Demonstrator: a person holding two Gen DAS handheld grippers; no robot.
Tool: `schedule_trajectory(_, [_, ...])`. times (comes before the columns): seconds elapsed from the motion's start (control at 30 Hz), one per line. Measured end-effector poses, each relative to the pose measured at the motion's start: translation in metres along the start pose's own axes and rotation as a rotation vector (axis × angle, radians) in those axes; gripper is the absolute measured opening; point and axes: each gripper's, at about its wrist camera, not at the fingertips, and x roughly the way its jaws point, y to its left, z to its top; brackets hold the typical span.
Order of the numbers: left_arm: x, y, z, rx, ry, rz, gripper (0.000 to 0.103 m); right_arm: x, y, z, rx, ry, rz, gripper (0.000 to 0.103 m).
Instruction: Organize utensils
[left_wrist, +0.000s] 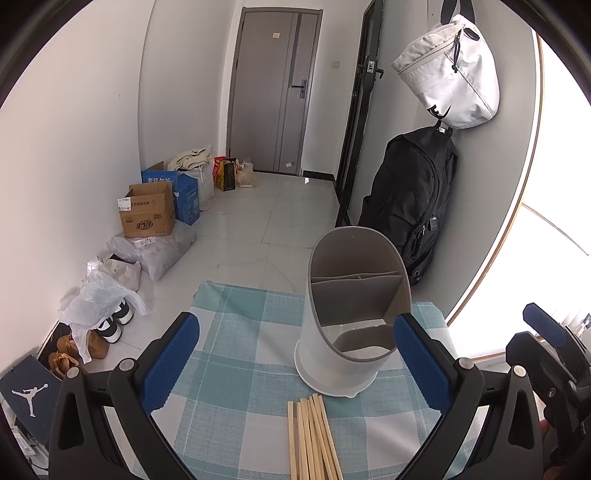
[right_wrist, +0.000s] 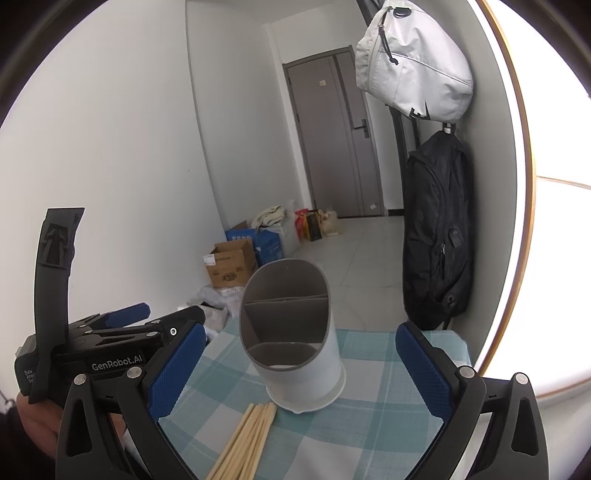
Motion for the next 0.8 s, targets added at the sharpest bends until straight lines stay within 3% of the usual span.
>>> schedule_trajectory(0.43, [0.008, 0.004, -0.003, 0.002, 0.050, -0.012, 0.102, 0.006, -0.004, -0.002, 0.037, 0.037, -0.035, 0.103])
schedule_trajectory(0.63, [0.022, 0.023, -0.013, -0.009, 0.146, -0.023, 0.102, 0.027, -0.008, -0.009, 0.080, 0.143, -0.048, 0.103])
schedule_trajectory(0.8, [0.046, 0.044, -0.031, -0.056, 0.309, -0.033, 0.102, 0.040, -0.008, -0.013, 0.068, 0.191, -0.068, 0.103])
